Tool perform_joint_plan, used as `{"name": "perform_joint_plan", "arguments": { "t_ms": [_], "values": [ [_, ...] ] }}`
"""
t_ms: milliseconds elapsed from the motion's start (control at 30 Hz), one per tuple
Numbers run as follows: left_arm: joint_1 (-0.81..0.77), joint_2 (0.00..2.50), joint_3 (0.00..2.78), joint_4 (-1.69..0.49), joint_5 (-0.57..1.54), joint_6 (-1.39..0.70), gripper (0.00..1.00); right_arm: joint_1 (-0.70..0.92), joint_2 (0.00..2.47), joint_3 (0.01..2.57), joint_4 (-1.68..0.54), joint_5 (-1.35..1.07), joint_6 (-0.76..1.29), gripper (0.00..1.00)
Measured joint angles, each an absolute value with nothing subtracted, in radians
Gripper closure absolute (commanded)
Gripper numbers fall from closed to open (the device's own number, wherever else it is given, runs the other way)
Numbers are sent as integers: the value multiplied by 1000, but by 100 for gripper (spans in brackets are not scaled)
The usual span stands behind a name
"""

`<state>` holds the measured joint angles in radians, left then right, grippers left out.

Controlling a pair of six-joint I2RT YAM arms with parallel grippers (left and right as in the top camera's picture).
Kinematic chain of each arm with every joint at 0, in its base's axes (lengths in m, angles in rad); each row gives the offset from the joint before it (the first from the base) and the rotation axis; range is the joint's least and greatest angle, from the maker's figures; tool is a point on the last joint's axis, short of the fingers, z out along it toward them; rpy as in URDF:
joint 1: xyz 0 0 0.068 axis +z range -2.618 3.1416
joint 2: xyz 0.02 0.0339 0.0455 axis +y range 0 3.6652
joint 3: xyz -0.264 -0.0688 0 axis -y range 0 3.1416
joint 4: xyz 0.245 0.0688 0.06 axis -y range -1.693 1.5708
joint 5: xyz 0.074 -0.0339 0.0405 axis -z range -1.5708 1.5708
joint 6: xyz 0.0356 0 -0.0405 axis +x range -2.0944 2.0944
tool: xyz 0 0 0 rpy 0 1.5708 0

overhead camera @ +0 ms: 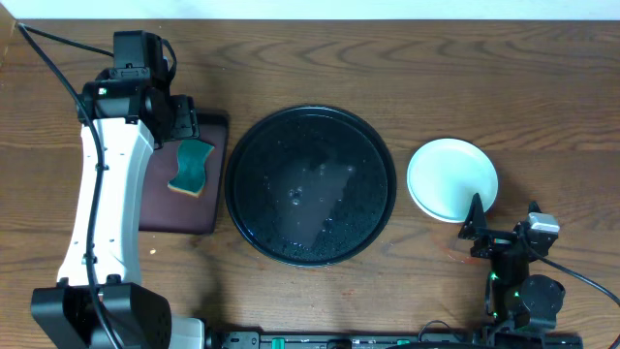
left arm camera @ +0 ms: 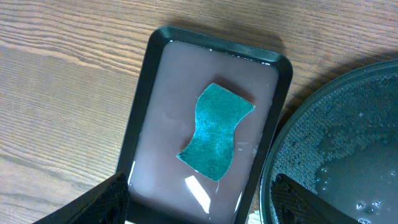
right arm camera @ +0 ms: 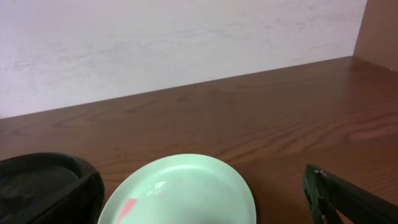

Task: Clean dirty plates on tray and stack at the side

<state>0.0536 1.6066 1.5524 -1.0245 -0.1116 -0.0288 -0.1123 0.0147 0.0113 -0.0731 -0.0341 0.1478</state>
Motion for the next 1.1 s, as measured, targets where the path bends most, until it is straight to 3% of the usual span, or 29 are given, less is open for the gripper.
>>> {"name": "perform_joint_plan", "arguments": {
  "t_ms": [900, 1100],
  "values": [
    [53, 1601, 1552, -1024, -112, -29, 26, -112, 14, 11, -73, -34, 148, 1],
    [53, 1500, 1552, -1025, -112, -29, 26, -112, 14, 11, -73, -34, 148, 1]
  ]
}}
